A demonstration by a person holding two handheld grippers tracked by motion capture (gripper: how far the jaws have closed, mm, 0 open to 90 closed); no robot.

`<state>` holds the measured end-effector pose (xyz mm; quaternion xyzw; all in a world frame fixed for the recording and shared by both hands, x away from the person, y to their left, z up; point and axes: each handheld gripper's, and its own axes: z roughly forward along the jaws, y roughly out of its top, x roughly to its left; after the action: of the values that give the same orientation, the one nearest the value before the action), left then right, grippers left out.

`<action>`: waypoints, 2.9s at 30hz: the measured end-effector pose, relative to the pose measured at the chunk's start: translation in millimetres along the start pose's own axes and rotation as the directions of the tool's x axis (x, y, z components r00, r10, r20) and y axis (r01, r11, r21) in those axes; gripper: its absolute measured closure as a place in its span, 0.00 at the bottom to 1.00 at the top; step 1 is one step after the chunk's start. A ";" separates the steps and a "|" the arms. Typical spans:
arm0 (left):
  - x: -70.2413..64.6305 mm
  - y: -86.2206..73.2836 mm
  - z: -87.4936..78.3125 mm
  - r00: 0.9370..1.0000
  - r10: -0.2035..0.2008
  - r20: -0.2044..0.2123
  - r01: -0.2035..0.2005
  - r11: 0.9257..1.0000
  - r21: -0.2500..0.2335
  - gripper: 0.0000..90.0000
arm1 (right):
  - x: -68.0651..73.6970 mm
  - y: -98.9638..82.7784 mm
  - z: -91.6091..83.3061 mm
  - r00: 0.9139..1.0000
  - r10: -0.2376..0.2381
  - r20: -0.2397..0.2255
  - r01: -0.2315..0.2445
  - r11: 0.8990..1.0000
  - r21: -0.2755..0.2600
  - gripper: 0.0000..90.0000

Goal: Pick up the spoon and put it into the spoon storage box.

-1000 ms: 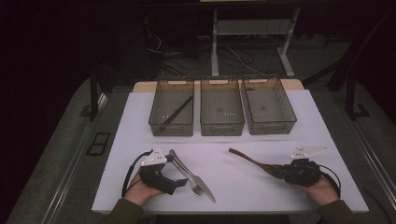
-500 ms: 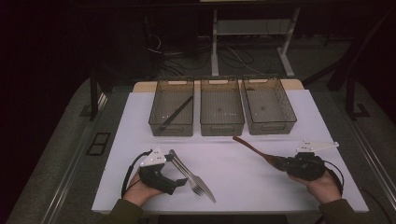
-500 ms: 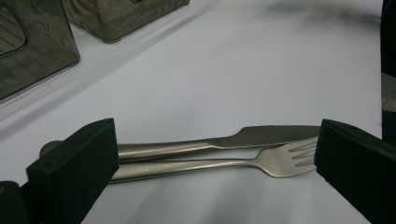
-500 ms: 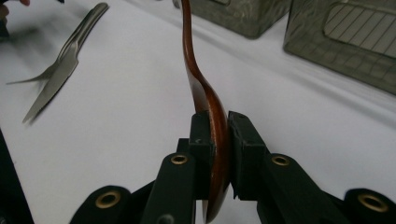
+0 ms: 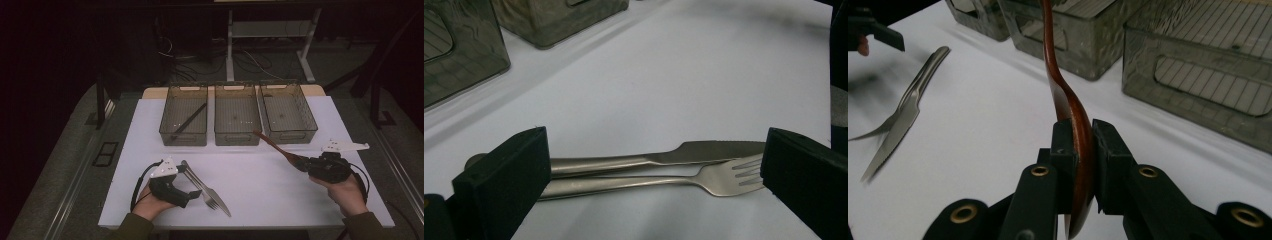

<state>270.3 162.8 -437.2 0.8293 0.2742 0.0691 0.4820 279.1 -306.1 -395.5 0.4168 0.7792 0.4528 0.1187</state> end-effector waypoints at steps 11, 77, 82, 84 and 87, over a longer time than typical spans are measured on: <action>-0.2 0.4 -0.8 1.000 0.001 -0.003 -0.001 1.000 -0.015 0.00 | -8.1 18.9 9.5 0.999 0.040 0.026 -0.040 0.999 -0.021 0.88; -6.8 2.7 4.4 0.999 0.040 0.012 -0.040 0.999 -0.002 0.00 | -1.3 136.4 147.4 0.988 0.025 0.152 -0.035 0.998 0.060 0.88; -7.4 2.6 5.1 0.999 0.039 0.015 -0.039 0.999 -0.006 0.00 | -2.4 135.3 157.8 0.985 0.030 0.168 -0.044 0.995 0.085 0.88; -7.2 2.7 5.0 0.999 0.039 0.016 -0.039 0.999 -0.005 0.00 | -2.8 133.7 160.9 0.986 0.025 0.168 -0.043 0.994 0.103 0.88; -7.7 2.8 5.4 0.999 0.036 0.018 -0.036 0.999 -0.002 0.00 | -1.1 131.7 164.6 0.985 0.005 0.173 -0.027 0.992 0.124 0.88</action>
<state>267.0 153.6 -436.6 0.8341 0.2549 0.0705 0.4840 443.8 -175.1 -382.2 0.4674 0.7896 0.3660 0.1552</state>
